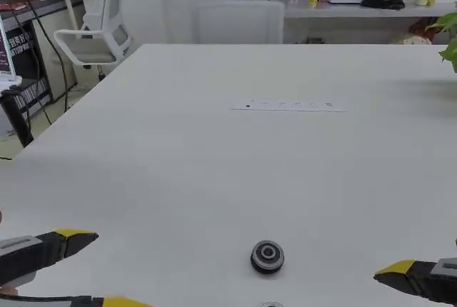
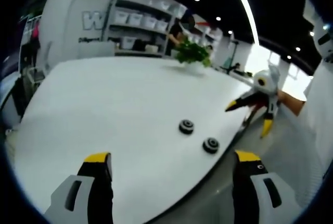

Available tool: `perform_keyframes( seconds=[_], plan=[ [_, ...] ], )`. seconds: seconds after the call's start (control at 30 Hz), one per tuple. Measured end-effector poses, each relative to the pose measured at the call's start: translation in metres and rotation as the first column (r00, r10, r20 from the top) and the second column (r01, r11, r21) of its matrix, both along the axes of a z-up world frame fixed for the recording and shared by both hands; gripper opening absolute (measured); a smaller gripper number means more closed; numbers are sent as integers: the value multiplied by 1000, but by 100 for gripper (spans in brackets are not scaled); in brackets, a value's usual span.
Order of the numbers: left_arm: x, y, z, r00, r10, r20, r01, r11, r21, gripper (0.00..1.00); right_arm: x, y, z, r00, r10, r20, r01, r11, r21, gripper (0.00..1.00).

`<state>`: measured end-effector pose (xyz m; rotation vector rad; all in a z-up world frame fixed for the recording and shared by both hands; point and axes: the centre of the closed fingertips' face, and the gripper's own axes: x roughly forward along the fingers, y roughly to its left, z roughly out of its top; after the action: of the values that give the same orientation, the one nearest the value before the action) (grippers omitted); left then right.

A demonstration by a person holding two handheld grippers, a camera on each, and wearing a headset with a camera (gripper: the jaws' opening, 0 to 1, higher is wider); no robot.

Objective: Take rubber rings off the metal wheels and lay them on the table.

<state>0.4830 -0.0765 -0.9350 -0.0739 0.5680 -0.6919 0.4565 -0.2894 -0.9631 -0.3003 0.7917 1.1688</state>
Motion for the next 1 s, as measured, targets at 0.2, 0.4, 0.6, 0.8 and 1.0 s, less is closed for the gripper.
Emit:
perform_keyframes(
  seconds=[0.2, 0.4, 0.6, 0.8, 1.0],
  plan=[
    [-1, -1, -2, 1000, -21, -5, 21, 1000, 10, 97, 4, 0, 5, 999, -34, -1, 34, 999, 35, 94],
    [-1, -1, -3, 1000, -31, -2, 31, 999, 12, 96, 5, 0, 5, 999, -38, 4, 37, 999, 31, 93],
    [-3, -4, -5, 998, -57, -10, 57, 998, 20, 96, 5, 1, 6, 999, -47, 2, 47, 998, 38, 91],
    [-4, -7, -4, 997, -71, -7, 71, 997, 18, 95, 5, 2, 10, 998, -63, -13, 63, 995, 72, 91],
    [-4, -9, -1, 997, -73, -7, 73, 997, -2, 94, 9, -3, 7, 996, -88, -24, 89, 993, 75, 90]
  ],
)
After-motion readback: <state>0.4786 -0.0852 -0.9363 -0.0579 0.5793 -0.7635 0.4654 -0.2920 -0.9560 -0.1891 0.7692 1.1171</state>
